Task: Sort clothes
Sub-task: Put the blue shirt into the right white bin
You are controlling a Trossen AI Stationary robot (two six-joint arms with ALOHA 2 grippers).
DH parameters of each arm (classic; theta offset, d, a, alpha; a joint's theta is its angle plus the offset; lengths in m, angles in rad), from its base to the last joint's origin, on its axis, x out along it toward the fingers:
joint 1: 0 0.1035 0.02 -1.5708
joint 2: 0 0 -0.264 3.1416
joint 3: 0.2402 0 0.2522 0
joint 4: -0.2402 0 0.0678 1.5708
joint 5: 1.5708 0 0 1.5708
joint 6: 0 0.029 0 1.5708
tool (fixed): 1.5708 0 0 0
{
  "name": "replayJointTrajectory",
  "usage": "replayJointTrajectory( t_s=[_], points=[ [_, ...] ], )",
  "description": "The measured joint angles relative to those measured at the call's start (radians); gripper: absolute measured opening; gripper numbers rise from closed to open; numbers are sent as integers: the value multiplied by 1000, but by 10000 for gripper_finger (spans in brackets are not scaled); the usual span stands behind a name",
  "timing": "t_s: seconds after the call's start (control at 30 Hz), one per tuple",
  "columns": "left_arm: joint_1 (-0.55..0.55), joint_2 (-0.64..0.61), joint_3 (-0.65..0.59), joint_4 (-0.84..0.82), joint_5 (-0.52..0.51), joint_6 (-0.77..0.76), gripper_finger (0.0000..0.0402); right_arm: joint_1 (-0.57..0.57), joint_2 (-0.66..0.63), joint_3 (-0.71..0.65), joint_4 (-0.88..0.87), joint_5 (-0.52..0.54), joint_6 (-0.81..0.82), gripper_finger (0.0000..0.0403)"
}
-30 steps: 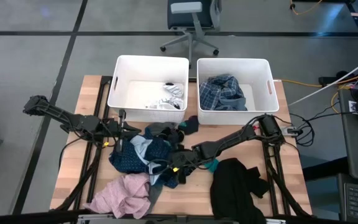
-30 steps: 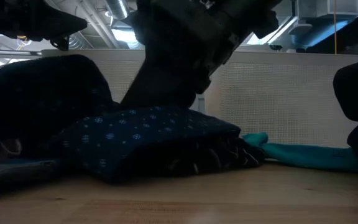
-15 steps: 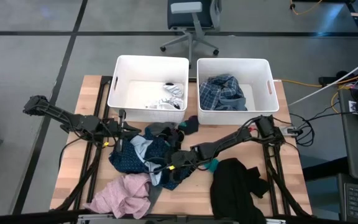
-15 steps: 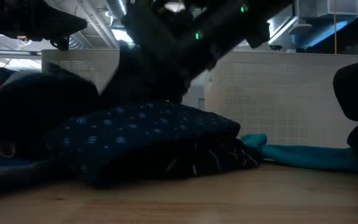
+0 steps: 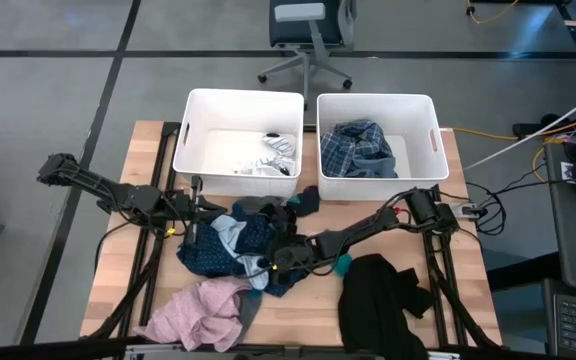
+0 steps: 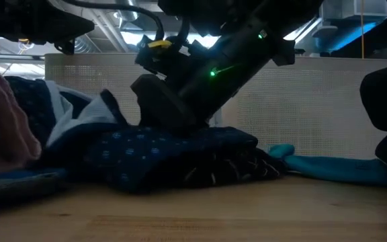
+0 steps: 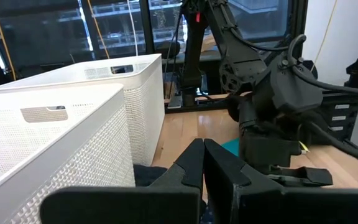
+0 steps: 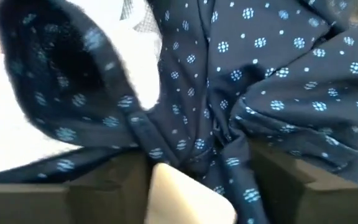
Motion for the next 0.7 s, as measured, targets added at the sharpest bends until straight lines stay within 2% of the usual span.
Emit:
replayJointTrajectory(
  t_s=[0.23, 0.27, 0.47, 0.6, 0.7],
  points=[
    [0, 0, 0, 0, 0, -1, 1, 0, 0, 1, -41, 0, -4, 40],
    [0, 0, 0, 0, 0, -1, 1, 0, -3, 0, -44, 1, -12, 22],
    [0, 0, 0, 0, 0, -1, 1, 13, -48, -7, -84, 86, -36, 30],
    [0, 0, 0, 0, 0, -1, 1, 33, -137, -6, -95, 169, -83, 9],
    [0, 0, 0, 0, 0, -2, 1, 48, -198, -5, -105, 244, -109, 14]
  ],
)
